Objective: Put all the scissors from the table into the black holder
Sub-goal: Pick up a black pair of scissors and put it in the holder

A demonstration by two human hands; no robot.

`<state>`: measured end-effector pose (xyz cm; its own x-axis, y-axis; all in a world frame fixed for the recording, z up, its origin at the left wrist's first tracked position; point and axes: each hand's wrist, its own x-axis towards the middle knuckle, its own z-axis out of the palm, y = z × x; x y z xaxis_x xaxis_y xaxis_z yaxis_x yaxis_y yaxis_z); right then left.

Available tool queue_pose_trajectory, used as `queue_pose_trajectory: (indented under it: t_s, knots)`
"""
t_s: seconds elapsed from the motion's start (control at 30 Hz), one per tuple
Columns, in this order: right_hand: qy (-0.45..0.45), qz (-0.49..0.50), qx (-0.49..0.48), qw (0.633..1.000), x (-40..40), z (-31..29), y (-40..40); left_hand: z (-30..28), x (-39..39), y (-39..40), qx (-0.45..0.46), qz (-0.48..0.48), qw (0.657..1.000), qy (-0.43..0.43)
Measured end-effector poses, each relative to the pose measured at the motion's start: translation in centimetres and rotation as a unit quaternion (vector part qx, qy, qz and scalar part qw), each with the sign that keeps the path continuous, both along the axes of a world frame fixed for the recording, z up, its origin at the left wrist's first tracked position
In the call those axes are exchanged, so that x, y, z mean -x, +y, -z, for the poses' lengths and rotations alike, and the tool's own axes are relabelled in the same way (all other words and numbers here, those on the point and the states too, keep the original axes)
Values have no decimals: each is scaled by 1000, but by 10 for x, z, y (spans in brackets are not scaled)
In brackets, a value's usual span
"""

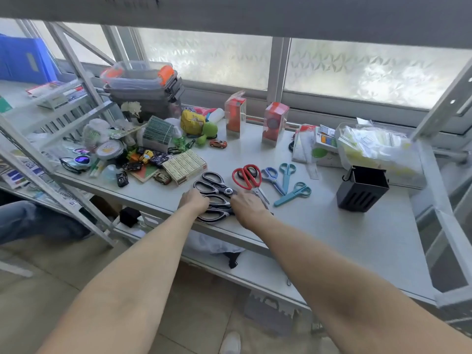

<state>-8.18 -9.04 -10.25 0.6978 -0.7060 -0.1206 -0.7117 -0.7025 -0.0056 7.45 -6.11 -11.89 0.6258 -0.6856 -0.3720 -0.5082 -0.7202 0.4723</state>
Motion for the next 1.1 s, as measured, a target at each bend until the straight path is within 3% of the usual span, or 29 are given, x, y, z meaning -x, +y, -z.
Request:
queue_pose_trajectory:
  t_s: [0.27, 0.4, 0.53, 0.77, 0.9, 0.97, 1.03, 1.1]
  knots:
    - [-59, -22, -22, 998, 9, 5, -4, 1, -15, 7, 120, -42, 972, 199]
    - [-97, -21, -12, 995, 23, 2, -5, -23, -14, 9, 128, 1, 943, 308]
    - [-149, -5, 15, 989, 39, -7, -8, -54, -4, -4, 137, 69, 919, 363]
    - [-274, 100, 82, 953, 89, -36, -21, -111, 61, -39, 163, 188, 843, 476]
    - [-359, 160, 105, 913, 121, -57, -33, -125, 104, -64, 195, 179, 801, 537]
    - [-413, 181, 123, 884, 138, -70, -39, -124, 126, -72, 202, 168, 816, 515]
    - [-450, 194, 152, 859, 155, -82, -46, -115, 148, -80, 181, 191, 861, 435]
    - [-476, 208, 176, 836, 172, -91, -53, -102, 172, -87, 156, 247, 884, 364]
